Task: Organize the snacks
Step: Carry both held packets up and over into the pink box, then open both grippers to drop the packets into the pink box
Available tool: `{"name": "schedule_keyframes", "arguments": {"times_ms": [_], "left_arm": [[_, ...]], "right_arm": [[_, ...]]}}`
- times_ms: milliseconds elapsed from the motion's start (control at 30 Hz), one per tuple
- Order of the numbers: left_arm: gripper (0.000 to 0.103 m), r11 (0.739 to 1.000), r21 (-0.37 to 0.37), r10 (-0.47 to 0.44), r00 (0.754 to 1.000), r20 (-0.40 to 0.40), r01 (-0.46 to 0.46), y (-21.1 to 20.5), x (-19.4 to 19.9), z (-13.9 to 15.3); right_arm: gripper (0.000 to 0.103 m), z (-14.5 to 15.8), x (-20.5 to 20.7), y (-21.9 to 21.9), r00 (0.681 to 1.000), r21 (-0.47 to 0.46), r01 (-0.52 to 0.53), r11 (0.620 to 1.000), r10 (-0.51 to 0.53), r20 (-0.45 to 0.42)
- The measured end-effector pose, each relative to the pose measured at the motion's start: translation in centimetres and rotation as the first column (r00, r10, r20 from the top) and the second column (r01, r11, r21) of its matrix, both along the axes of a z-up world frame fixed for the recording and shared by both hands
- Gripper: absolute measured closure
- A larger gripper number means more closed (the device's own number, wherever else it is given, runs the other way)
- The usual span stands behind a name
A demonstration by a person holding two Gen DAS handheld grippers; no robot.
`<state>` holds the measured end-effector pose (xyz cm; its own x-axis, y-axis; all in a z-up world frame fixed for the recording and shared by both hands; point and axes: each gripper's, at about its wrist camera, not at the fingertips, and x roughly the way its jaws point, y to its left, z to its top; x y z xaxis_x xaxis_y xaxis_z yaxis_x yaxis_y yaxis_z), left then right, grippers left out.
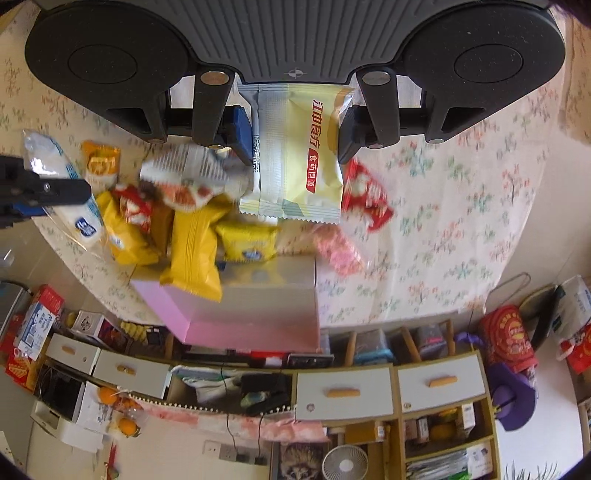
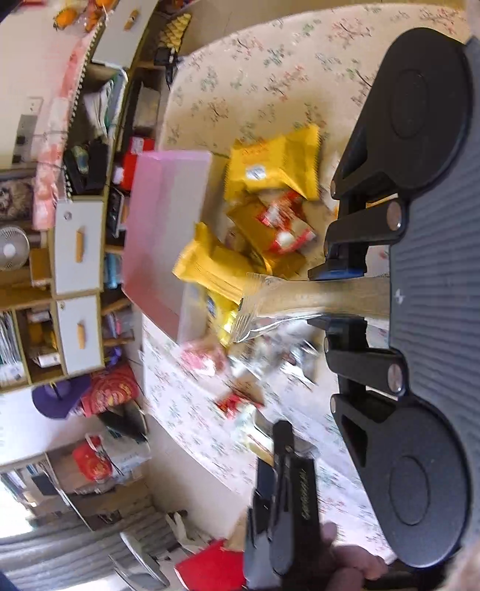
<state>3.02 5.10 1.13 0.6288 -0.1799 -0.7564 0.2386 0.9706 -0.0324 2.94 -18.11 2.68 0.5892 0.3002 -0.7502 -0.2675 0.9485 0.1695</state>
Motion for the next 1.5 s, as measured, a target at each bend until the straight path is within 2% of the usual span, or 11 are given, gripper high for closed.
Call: {"name": "schedule_keyframes", "arguments": {"times_ms": [100, 367, 533, 767, 900, 1100, 1367, 1433, 1467, 1500], "left_arm": [[0.058, 1.000, 0.002, -0.007, 1.000, 0.023, 0.007, -0.9, 1.6, 0.9], [0.058, 1.000, -0.027, -0.013, 0.999, 0.043, 0.015, -3.1, 8.0, 2.1], [0.058, 1.000, -0.003, -0.022, 0.997, 0.071, 0.022, -4.8, 11.8, 1.7], [0.058, 0.999, 0.000, -0.034, 0.994, 0.106, 0.034, -6.3, 16.2, 0.0], [0.058, 0.999, 0.024, -0.041, 0.992, 0.122, 0.039, -6.8, 17.9, -1.3], [0.058, 0.999, 0.045, -0.025, 0.995, 0.097, 0.020, -7.3, 20.0, -3.0], [0.055, 0.998, 0.059, -0.018, 0.996, 0.083, 0.013, -7.5, 20.9, -4.3], [0.051, 0.999, 0.048, -0.024, 0.996, 0.083, 0.020, -7.4, 20.8, -4.2], [0.048, 0.999, 0.044, -0.026, 0.996, 0.082, 0.022, -7.4, 20.8, -4.2], [0.041, 0.999, 0.042, -0.028, 0.996, 0.084, 0.024, -7.3, 20.6, -4.1]], "right_arm": [[0.087, 0.5, 2.0, -0.7, 1.000, 0.019, 0.025, 1.000, -0.025, -0.001], [0.087, 0.7, 8.2, -1.2, 0.996, -0.014, 0.084, 0.996, -0.083, 0.043], [0.087, 0.2, 11.6, -1.0, 0.994, -0.045, 0.094, 0.995, -0.091, 0.066], [0.087, -1.9, 16.0, -1.1, 0.991, -0.078, 0.124, 0.989, -0.121, 0.052], [0.087, -3.1, 17.5, -1.4, 0.990, -0.081, 0.142, 0.987, -0.139, 0.036], [0.087, -4.6, 18.8, -1.3, 0.988, -0.104, 0.156, 0.982, -0.155, 0.018], [0.086, -5.1, 19.4, -0.9, 0.987, -0.122, 0.161, 0.979, -0.161, 0.003], [0.084, -4.8, 19.4, -0.9, 0.987, -0.119, 0.160, 0.980, -0.160, 0.003], [0.078, -4.6, 19.3, -0.9, 0.987, -0.113, 0.160, 0.981, -0.160, 0.008], [0.071, -4.4, 19.3, -1.1, 0.986, -0.111, 0.164, 0.980, -0.163, 0.016]]}}
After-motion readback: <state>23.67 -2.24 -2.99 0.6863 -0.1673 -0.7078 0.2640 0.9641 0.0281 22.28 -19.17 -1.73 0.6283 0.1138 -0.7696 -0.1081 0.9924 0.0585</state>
